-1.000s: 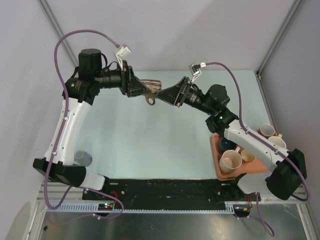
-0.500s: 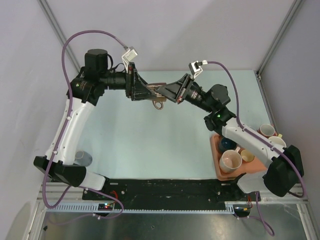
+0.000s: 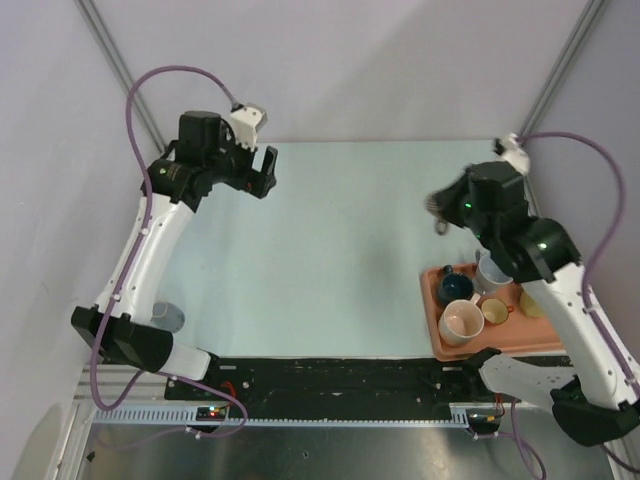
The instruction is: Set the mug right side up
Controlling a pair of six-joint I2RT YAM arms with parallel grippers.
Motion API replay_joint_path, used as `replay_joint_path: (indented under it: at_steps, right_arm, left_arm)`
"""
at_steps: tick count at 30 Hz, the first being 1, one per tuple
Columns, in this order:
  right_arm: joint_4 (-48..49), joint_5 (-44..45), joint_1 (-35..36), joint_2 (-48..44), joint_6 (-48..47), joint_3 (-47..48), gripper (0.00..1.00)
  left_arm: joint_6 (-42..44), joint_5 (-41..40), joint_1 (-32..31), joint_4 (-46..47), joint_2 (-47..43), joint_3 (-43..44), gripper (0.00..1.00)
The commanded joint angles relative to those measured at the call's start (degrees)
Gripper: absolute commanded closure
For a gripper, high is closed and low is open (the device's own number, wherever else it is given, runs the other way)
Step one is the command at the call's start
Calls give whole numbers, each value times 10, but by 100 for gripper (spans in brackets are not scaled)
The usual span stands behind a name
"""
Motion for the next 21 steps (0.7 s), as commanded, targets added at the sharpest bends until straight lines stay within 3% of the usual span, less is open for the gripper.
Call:
replay_joint_path:
  at_steps: [1, 5, 12, 21]
  right_arm:
    - [-330, 197, -91, -22, -27, 28, 100]
    - [-363, 138, -203, -55, -36, -37, 100]
    - [-259, 35, -422, -125, -92, -197, 100]
    - [-150, 22, -520, -105, -94, -315, 100]
  left_arm:
    - [65, -118, -4, -15, 0, -52, 0]
    - [77, -128, -4, -15, -2, -75, 0]
    - [88, -128, -4, -15, -3, -83, 0]
    - [90, -108, -4, -16, -19, -95, 0]
